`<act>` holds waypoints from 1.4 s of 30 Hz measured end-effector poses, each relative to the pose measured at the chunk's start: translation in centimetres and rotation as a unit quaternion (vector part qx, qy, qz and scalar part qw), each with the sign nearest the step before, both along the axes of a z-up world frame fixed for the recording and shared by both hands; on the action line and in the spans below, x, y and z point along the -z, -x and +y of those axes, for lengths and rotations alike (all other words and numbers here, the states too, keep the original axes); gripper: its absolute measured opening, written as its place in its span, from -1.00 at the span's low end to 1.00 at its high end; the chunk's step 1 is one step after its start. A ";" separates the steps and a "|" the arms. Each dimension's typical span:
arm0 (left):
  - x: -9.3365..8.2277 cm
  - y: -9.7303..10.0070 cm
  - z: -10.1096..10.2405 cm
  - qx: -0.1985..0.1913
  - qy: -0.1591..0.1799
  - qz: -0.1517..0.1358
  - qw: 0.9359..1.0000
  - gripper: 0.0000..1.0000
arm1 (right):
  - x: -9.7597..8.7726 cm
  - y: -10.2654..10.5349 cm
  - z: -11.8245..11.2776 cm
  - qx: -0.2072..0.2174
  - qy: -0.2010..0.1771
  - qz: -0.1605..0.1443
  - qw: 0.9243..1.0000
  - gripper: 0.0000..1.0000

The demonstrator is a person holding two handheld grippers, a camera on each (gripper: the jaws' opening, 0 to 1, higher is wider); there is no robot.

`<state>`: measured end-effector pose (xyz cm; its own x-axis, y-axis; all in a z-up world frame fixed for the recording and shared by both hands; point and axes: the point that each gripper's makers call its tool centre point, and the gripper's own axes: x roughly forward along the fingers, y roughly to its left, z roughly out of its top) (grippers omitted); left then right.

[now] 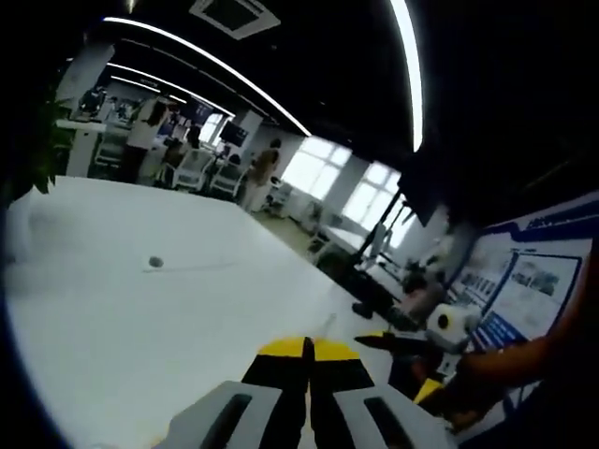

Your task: Compare the silicone blocks by pressing each to a similar depth, holding the contact briefly, and releasing to observe deformation and rebound differences across the visible hardness samples.

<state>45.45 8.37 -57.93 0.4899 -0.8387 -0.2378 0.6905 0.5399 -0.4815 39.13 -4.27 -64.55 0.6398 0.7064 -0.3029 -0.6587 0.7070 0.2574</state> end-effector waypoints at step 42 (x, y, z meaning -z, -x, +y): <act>-7.4 6.0 -3.5 0.086 0.073 -0.054 0.992 -1.00 | -6.2 -0.5 8.3 -0.183 -0.156 -0.064 0.968 0.35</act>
<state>39.45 4.82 -50.53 0.3532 -0.9336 -0.0604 0.8182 0.3395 -0.4640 39.68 4.05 -58.39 0.3471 0.9374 0.0275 -0.8913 0.3206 0.3205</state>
